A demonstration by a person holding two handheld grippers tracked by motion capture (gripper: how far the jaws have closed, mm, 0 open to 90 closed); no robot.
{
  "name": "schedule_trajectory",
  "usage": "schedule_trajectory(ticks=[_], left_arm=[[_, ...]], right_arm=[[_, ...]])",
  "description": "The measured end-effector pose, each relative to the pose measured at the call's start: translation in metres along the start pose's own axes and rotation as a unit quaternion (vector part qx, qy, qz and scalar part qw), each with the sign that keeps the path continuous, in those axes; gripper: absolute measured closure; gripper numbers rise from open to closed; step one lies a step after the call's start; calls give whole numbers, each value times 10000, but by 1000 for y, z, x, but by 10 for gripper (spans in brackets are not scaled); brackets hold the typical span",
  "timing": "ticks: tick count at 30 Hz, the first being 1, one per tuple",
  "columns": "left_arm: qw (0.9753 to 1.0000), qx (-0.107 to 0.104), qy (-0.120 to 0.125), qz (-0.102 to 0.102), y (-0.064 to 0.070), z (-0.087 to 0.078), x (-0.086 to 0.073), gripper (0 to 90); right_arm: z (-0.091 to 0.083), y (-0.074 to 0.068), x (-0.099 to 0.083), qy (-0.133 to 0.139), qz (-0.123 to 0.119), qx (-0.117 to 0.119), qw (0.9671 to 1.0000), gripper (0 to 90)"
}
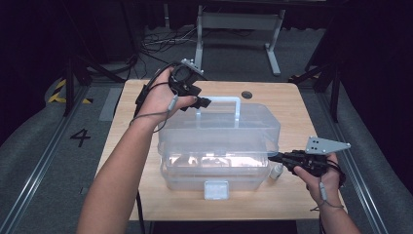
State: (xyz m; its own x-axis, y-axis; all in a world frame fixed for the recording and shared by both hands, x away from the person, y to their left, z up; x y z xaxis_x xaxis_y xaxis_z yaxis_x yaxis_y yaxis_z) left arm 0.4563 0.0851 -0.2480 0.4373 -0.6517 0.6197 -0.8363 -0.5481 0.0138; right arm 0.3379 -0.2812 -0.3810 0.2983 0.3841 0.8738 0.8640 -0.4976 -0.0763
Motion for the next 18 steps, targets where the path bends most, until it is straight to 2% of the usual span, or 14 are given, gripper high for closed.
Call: schedule_trajectory(ticks=[3, 4, 5, 6, 18], left_arm=[[9998, 56, 197, 49, 4, -14, -4, 415], [9996, 147, 244, 50, 5, -20, -7, 416], [9996, 147, 244, 50, 5, -20, -7, 417], [9990, 327, 288, 39, 6, -25, -10, 417], [9962, 525, 671, -157, 15, -62, -49, 452]], right_arm=[[1, 1, 0, -3, 9, -12, 10000, 900], [1, 1, 1, 8, 11, -17, 10000, 900], [1, 1, 1, 14, 16, -19, 10000, 900], [2, 2, 2, 26, 27, -22, 10000, 900], [3, 5, 12, 165, -17, -67, 9998, 900]])
Point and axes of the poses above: each handheld gripper's, and its own axes: z roughly forward along the jaws, x roughly out of its top, y roughly to its right, the point moved 1 cm from there along z, roughly forward along the jaws, and after that the axes turned 7 degrees about -y, right-handed, at the moved point
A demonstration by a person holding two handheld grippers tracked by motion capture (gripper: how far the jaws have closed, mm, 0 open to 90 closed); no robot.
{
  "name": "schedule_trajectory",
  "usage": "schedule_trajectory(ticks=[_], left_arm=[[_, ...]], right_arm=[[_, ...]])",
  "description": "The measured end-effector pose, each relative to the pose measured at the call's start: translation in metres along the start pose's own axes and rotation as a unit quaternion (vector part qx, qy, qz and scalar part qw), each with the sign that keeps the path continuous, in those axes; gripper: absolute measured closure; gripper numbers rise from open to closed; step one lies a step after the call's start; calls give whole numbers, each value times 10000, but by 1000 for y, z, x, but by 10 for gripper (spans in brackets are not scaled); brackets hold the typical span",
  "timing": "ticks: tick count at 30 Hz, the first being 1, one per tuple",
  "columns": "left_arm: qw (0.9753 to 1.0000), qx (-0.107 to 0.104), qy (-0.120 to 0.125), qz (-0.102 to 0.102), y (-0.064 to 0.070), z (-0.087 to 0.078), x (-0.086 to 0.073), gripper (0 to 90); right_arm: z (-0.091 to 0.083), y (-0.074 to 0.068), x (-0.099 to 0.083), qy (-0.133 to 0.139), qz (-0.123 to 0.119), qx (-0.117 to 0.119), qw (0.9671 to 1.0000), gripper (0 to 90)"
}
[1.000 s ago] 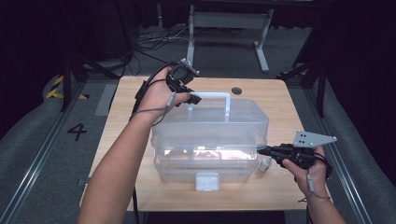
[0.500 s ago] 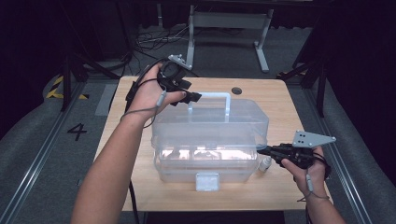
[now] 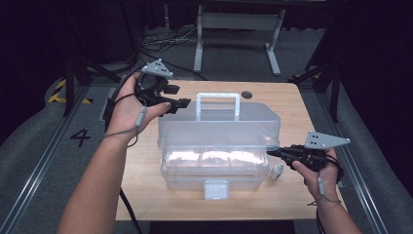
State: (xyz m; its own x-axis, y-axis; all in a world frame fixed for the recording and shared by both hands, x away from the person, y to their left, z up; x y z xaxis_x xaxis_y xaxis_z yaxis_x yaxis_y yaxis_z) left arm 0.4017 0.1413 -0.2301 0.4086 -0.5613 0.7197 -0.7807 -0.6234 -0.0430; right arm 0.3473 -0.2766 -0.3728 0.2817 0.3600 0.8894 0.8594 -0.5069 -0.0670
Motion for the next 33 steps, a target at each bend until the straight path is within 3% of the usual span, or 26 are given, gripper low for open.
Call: schedule_trajectory(ticks=[8, 14, 21, 28, 33], left_arm=[[10000, -24, 58, -23, 3, -17, -16, 469], [9994, -12, 299, -187, 5, -32, -37, 489], [9984, -7, 460, -329, 12, -46, -76, 539], [9984, -22, 422, -381, 21, -45, -101, 578], [9977, -242, 442, -452, 25, -36, -118, 625]], right_arm=[[4, 2, 6, 10, 7, -36, 10000, 900], [4, 5, 12, 62, 37, -103, 9999, 900], [4, 7, 18, 97, 75, -201, 9997, 900], [5, 9, 23, 130, 116, -262, 9995, 900], [5, 10, 25, 143, 133, -299, 9994, 900]])
Point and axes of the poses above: each handheld gripper's, and its own axes: z roughly forward along the jaws, x roughly out of its top, y roughly to its right, the point moved 1 cm from there along z, roughly forward along the jaws, and after that the axes turned 7 degrees about -y, right-handed, at the moved point
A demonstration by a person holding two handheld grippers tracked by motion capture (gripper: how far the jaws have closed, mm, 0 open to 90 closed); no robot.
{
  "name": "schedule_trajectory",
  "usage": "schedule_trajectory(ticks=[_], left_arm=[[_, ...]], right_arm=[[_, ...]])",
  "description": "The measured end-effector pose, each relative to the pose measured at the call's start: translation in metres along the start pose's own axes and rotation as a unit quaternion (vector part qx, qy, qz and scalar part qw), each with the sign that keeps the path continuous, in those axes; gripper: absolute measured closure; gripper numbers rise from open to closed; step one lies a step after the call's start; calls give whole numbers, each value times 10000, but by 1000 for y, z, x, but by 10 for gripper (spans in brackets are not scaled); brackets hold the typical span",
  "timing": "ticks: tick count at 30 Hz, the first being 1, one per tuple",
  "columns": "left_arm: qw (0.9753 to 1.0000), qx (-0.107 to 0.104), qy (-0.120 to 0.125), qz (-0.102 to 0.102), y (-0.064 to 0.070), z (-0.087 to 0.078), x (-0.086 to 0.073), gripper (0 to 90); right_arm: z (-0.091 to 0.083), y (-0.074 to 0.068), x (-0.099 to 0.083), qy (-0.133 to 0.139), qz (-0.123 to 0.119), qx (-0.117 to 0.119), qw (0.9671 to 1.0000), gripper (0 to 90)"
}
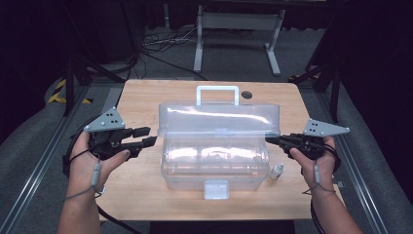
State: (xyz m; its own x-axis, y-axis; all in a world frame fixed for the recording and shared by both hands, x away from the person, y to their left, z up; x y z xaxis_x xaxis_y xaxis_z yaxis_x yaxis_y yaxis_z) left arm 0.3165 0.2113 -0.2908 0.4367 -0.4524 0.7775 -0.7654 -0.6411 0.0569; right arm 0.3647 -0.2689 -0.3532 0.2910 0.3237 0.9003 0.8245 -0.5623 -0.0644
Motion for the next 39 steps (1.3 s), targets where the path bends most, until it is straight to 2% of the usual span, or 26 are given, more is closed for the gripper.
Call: schedule_trajectory(ticks=[2, 5, 6, 7, 8, 10, 14, 18, 28, 31, 39], left_arm=[[9999, -126, -46, -44, -1, 6, -7, 664], [9994, -251, -240, 9, -3, 14, -12, 744], [9991, -340, -266, -19, -3, 16, -14, 765], [9991, -340, -266, -19, -3, 16, -14, 810], [9986, -438, -293, -15, -3, 18, -16, 810], [9981, -522, -320, 65, -1, 20, -17, 882], [9974, -619, -368, 100, 4, 27, -18, 900], [9971, -668, -377, 28, 4, 38, -20, 900], [9982, -570, -157, -45, 5, 57, -18, 900], [9991, -393, 70, -147, 4, 62, -18, 900], [9984, -280, 414, -265, 5, 64, -17, 900]], right_arm=[[0, 0, 1, 11, 8, -7, 10000, 900], [0, 0, 0, 31, 20, -11, 10000, 900], [0, 0, 0, 37, 11, -15, 10000, 900], [0, 0, 0, 37, 11, -15, 10000, 900], [0, 0, -1, 37, 18, -14, 10000, 900], [0, 0, -1, 67, 22, -5, 10000, 900], [0, 0, -1, 76, 12, -33, 10000, 900], [-2, -1, -2, 85, 15, -26, 10000, 900], [-3, -2, -4, 62, 14, -2, 10000, 900], [-4, -3, -5, 47, 13, -15, 10000, 900], [-3, -4, -7, 44, 30, -1, 10000, 900]])
Point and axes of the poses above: each handheld gripper's, and its own axes: z roughly forward along the jaws, x roughly out of its top, y roughly to its right, the point moved 1 cm from there along z, roughly forward along the jaws, and after that the axes turned 7 degrees about -y, right-handed, at the moved point
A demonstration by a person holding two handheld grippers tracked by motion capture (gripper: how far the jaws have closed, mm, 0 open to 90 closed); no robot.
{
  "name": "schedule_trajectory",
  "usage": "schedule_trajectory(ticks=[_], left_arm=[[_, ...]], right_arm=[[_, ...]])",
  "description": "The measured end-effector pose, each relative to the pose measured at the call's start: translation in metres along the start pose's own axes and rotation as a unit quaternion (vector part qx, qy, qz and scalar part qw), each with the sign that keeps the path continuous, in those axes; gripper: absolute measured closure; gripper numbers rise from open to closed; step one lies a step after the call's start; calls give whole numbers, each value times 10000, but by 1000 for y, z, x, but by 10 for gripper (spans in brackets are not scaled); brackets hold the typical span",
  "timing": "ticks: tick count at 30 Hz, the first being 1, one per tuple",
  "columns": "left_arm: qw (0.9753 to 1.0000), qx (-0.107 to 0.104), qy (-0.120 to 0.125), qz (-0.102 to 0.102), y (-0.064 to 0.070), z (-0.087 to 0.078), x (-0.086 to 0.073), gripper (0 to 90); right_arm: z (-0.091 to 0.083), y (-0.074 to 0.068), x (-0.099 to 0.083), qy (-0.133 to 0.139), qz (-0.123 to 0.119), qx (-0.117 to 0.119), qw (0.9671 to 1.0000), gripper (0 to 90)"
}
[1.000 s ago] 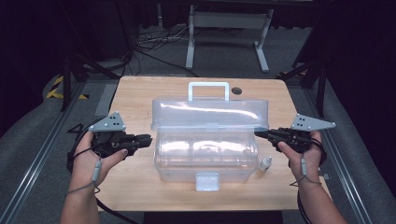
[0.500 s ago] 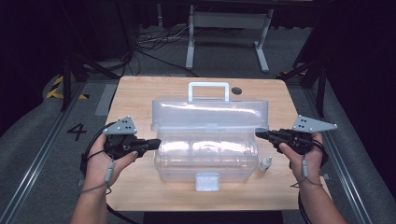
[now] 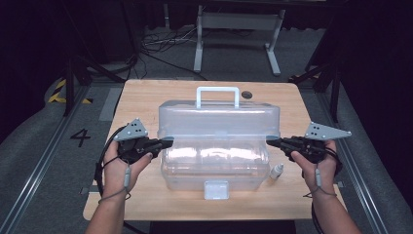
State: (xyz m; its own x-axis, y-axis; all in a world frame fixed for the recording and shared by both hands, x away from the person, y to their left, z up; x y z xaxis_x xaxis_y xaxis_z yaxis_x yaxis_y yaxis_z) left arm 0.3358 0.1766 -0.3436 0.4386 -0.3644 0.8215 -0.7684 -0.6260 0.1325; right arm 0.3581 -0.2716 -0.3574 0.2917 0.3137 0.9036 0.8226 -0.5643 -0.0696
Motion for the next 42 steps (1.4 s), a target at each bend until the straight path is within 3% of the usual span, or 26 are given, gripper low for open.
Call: schedule_trajectory(ticks=[7, 27, 29, 32, 42], left_arm=[[9995, 158, 253, -67, -1, 4, 0, 900], [9985, 280, 444, -168, -11, 4, 12, 900], [9983, 406, 387, -138, -13, 5, 14, 900], [9984, 409, 365, -143, -15, 5, 17, 900], [9965, 693, 462, -121, -19, 6, 27, 900]], right_arm=[[-1, 0, 0, 6, 5, -19, 10000, 900], [4, 5, 13, 98, 9, -154, 9998, 900], [4, 6, 15, 119, 35, -167, 9998, 900], [4, 8, 18, 148, 49, -201, 9997, 900], [6, 11, 27, 219, 88, -314, 9992, 900]])
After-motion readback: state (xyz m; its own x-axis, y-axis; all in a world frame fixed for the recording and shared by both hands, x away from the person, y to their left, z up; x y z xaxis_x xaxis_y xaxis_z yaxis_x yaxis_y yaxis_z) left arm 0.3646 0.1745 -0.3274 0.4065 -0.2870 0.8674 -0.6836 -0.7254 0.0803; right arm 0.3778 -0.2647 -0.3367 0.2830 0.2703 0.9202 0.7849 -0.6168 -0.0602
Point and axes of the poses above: each handheld gripper's, and its own axes: z roughly forward along the jaws, x roughly out of its top, y roughly to its right, the point moved 1 cm from there along z, roughly forward along the jaws, and after that the axes turned 7 degrees about -y, right-handed, at the moved point
